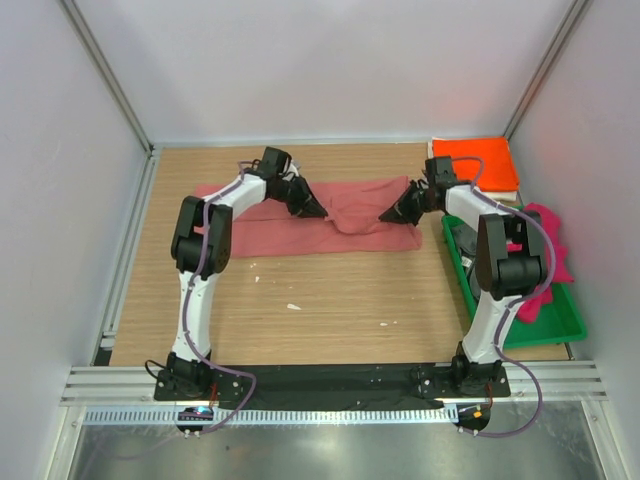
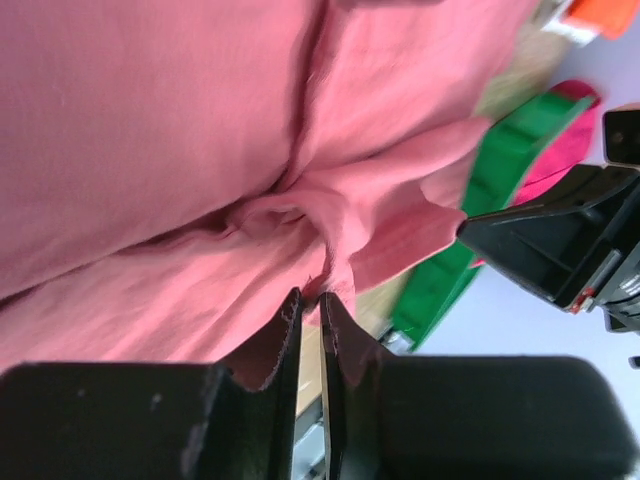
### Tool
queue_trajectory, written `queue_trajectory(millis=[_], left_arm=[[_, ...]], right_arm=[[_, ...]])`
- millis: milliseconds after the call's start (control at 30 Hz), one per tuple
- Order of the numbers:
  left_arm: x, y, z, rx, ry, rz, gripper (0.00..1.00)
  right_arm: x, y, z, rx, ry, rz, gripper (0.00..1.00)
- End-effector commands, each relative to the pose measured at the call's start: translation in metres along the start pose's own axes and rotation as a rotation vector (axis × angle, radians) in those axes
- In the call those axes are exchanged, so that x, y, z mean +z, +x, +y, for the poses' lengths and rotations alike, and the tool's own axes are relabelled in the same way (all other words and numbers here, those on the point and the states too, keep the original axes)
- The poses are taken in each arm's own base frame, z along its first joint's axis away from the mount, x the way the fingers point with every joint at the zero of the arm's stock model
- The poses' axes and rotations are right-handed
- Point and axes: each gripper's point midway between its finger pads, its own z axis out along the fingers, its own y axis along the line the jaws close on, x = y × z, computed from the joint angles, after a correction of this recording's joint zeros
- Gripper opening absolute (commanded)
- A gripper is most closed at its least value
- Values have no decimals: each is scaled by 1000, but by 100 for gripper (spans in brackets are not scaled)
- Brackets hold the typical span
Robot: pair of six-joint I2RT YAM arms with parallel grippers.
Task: Fold and stack the t-shirts
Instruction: Fold the tshirt
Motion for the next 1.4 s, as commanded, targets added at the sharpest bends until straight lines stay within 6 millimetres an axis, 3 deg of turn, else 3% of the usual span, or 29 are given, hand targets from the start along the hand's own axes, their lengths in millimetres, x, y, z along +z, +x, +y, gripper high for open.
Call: queue_trajectory(millis=[0, 200, 400, 633, 800, 1000, 1133, 1233, 1367], left_arm=[[-1, -22, -27, -73, 136, -33, 13], [6, -27, -29, -149, 201, -36, 14], [4, -29, -24, -172, 201, -41, 14], [0, -13, -13, -175, 183, -13, 14], [-5, 11, 13, -139, 69, 27, 13], [-5, 21, 24, -136, 24, 58, 13], [-8, 21, 24, -121, 17, 50, 13], [-10, 17, 19, -101, 23, 35, 4], [-15, 14, 11, -53, 32, 15, 39]], right_arm=[[-8, -39, 42, -88, -68, -93, 1], [-5, -69, 71, -141, -117, -132, 1], [-5, -74, 79, -160, -145, -126, 1], [-11, -48, 48, -141, -82, -77, 1], [-19, -28, 26, -145, -50, -59, 1], [-21, -22, 1, -124, -13, -50, 1], [-27, -27, -1, -133, -4, -68, 1], [-27, -29, -1, -146, 0, -74, 1], [-20, -32, -2, -147, -9, -61, 1]])
